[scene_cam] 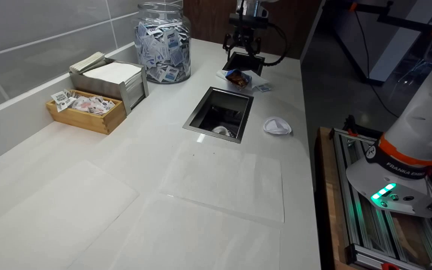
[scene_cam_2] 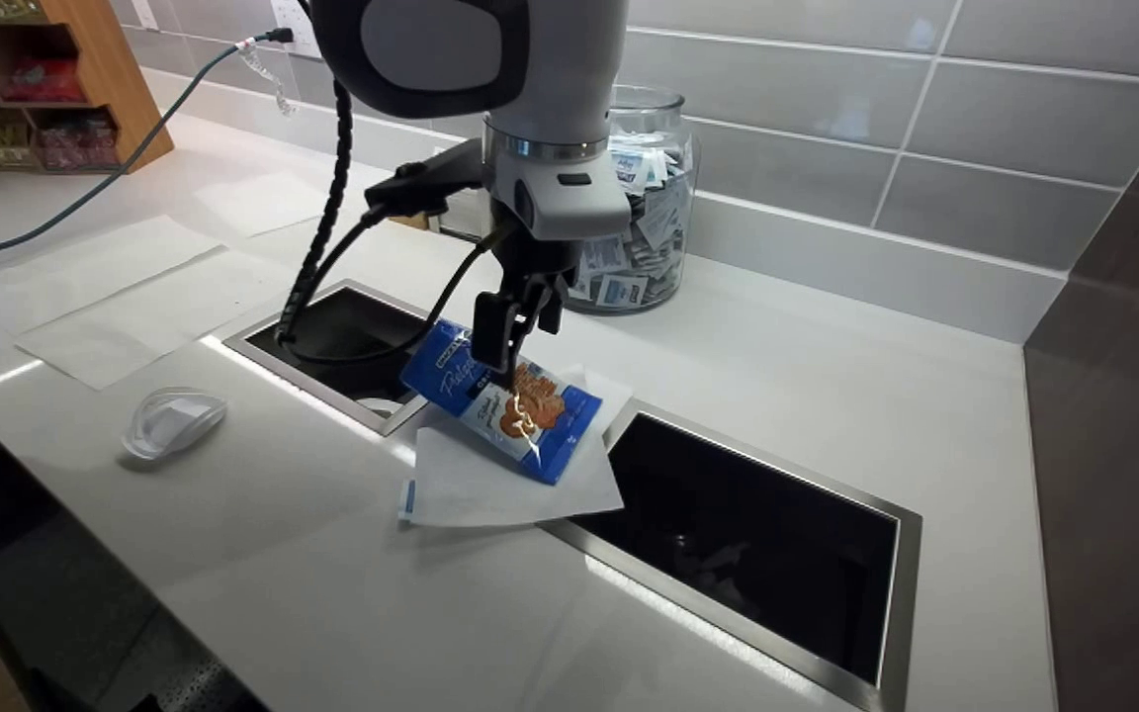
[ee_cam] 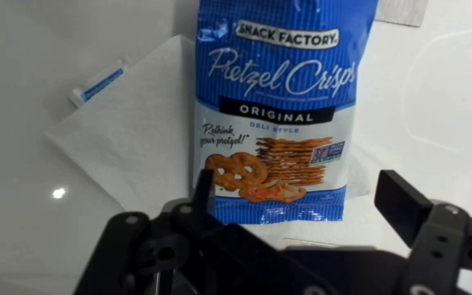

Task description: Pour the contents in the blue packet into the trash chute on the left

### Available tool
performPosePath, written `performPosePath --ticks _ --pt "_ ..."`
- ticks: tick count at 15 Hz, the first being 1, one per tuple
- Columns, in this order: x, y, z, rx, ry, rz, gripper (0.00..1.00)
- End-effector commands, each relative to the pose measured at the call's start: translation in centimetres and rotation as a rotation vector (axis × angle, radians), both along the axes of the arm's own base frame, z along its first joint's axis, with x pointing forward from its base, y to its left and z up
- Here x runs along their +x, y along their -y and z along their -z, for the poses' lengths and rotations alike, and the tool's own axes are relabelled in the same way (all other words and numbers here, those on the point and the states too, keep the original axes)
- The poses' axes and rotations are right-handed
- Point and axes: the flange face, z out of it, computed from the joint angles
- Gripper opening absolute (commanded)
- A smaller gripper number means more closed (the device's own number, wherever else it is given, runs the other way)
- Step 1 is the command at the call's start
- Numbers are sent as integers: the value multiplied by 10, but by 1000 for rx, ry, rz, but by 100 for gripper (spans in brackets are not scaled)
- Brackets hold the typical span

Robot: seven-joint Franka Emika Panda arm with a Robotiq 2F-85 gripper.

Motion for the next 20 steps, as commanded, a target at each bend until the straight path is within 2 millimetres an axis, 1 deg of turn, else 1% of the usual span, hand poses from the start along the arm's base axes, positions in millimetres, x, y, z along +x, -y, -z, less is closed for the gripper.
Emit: performPosePath --ticks 1,6,8,14,19,20 --pt "7 2 10 68 -7 -15 100" --pt "8 -3 23 113 -84 -20 100" --pt "8 -2 28 121 -101 -21 100" --pt "13 0 44 123 -96 -44 100" --pt "12 3 55 137 -104 -47 100" --pt "12 5 57 136 -102 -47 89"
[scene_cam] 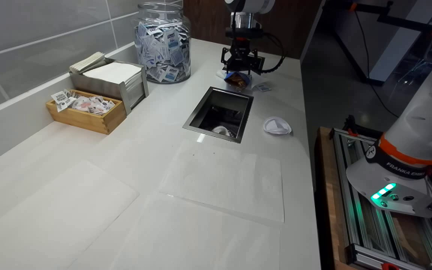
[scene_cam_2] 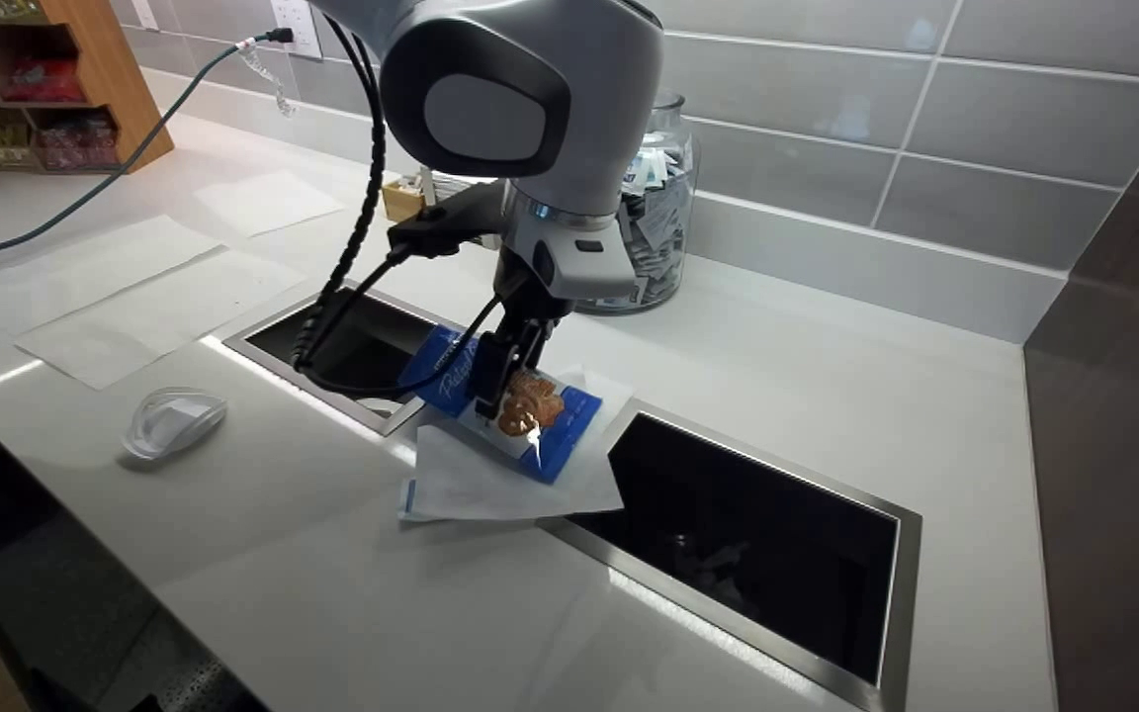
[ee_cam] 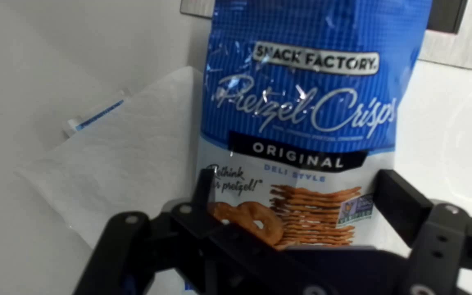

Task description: Pour the contents in the blue packet into the trash chute on the left

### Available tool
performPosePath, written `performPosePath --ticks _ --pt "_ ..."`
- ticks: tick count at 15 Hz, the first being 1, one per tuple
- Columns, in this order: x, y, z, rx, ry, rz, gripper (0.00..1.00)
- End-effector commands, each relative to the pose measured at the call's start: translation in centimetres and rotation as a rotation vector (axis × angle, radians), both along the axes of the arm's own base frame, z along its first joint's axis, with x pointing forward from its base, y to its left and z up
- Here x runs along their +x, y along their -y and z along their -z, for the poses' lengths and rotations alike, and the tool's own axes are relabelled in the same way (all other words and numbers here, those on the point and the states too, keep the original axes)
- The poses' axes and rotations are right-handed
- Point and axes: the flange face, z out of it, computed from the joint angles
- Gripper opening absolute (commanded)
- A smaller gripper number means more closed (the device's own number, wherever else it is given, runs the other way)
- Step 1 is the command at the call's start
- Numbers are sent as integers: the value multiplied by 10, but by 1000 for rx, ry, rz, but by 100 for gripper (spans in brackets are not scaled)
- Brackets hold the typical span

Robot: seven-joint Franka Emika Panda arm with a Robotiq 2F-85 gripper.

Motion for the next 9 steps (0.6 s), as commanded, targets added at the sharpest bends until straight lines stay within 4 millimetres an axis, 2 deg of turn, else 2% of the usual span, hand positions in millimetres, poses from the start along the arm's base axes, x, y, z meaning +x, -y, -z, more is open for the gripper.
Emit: performPosePath --ticks 1,5,9 --pt "1 9 9 32 13 5 77" --pt "1 15 11 31 22 12 42" --pt "2 19 10 33 35 15 15"
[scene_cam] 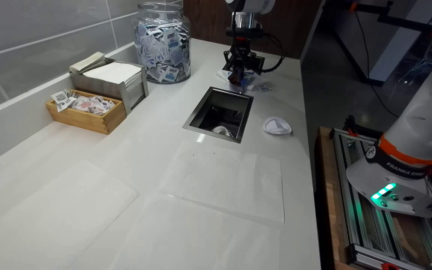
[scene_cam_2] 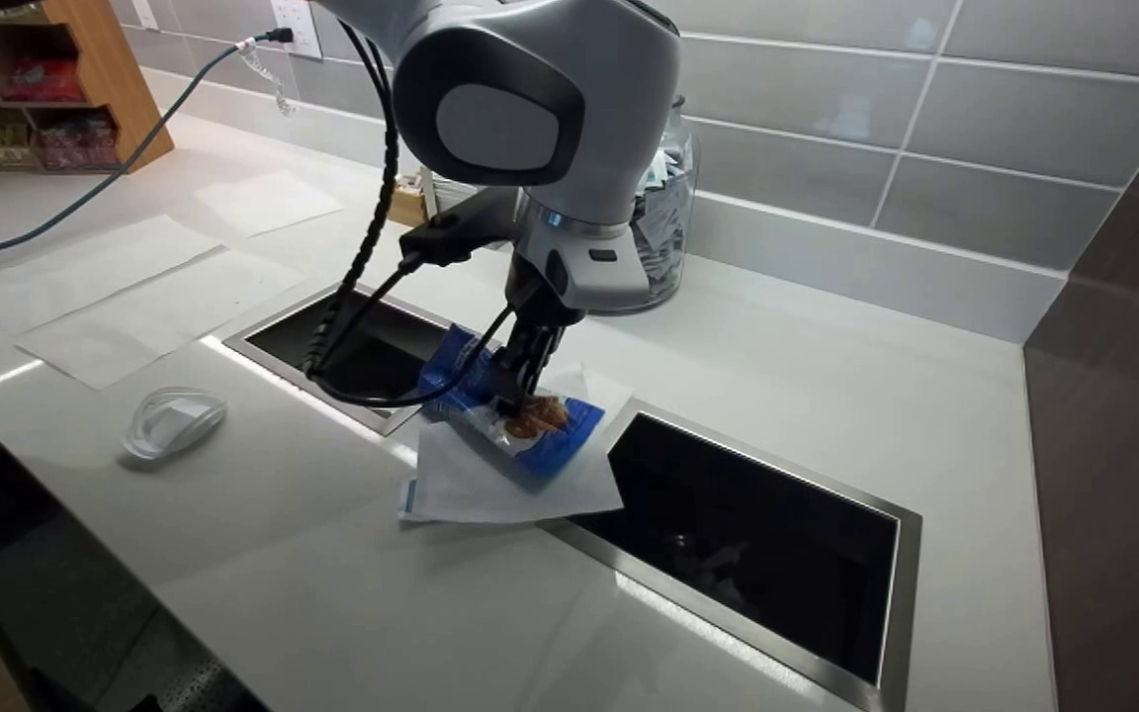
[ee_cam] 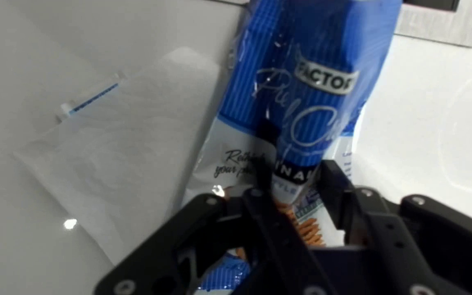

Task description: Pour the contents in the blue packet into the trash chute on the left

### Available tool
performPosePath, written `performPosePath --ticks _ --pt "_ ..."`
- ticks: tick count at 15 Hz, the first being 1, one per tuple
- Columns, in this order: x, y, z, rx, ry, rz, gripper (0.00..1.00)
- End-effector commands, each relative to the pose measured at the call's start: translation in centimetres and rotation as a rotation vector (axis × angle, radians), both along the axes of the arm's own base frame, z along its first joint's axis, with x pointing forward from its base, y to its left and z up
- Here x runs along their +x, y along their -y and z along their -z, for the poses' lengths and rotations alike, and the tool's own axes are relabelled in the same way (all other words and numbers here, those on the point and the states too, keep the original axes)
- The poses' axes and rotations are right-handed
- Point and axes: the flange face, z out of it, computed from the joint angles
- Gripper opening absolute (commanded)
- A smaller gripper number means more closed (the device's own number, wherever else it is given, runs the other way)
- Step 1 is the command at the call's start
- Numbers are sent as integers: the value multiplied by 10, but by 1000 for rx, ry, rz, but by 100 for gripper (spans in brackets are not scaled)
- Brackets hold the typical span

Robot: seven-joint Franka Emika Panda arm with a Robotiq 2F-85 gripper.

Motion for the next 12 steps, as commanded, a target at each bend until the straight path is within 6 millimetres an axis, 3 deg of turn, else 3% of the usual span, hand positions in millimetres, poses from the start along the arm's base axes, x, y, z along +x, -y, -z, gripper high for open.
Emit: performPosePath --ticks 1,3,7,12 --pt "2 6 7 28 24 2 6" --pt "2 5 2 27 35 -3 0" --pt "-2 -3 -16 9 55 -30 0" --pt "-8 -34 -49 4 87 -92 0"
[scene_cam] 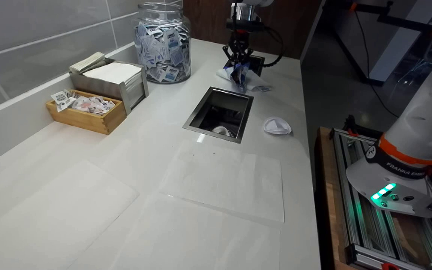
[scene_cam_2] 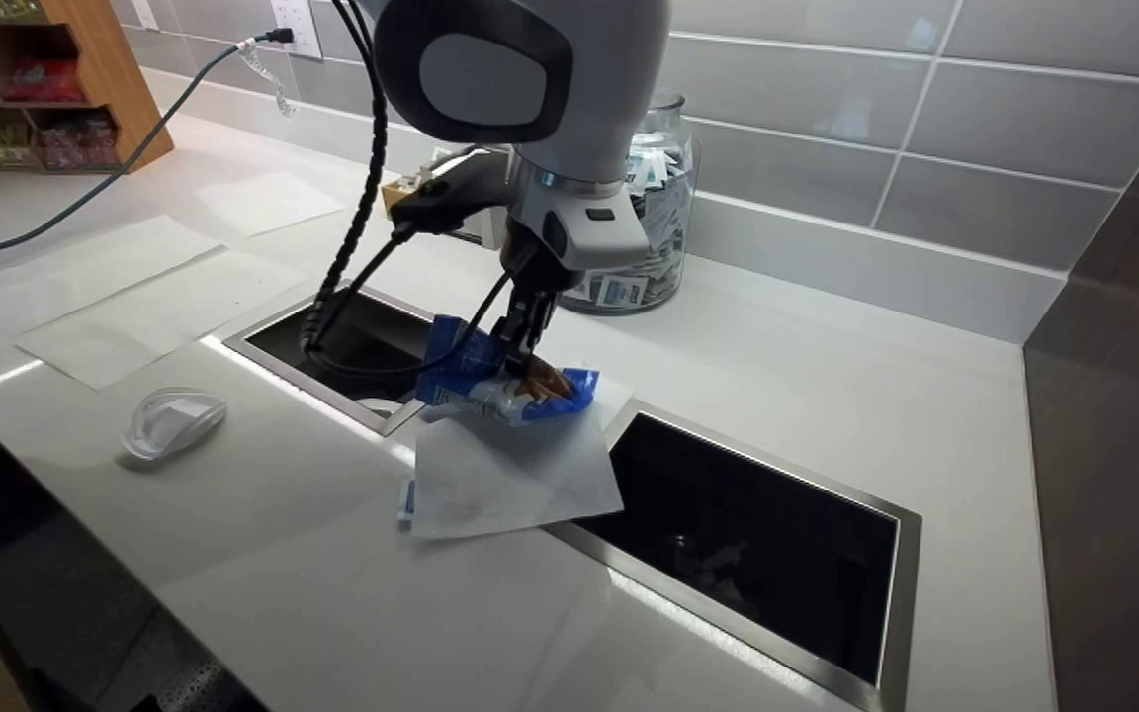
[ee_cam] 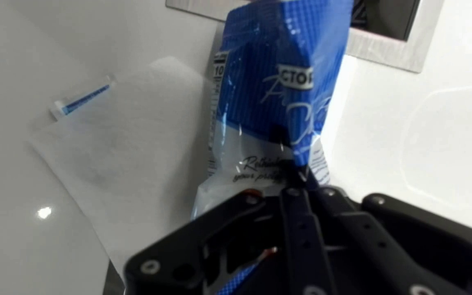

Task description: Pour the contents in the blue packet into the trash chute on the left

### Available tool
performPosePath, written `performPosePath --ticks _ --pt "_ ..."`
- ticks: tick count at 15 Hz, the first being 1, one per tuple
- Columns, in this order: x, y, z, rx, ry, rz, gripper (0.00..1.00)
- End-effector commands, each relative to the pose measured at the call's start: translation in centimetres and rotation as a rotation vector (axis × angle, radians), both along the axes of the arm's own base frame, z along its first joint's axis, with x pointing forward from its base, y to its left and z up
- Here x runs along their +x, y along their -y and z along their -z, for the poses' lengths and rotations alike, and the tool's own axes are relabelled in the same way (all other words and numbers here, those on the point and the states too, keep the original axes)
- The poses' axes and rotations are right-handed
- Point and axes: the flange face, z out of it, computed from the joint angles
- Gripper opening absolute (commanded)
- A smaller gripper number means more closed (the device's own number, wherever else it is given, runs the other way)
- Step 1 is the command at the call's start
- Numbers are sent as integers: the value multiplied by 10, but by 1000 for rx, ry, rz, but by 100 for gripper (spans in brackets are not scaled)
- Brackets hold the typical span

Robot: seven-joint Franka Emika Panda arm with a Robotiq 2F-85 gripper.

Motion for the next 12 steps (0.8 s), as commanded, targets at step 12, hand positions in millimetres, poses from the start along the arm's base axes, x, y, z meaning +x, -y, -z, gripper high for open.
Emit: performPosePath --ticks 12 --pt "-7 -72 -46 -61 40 -45 1"
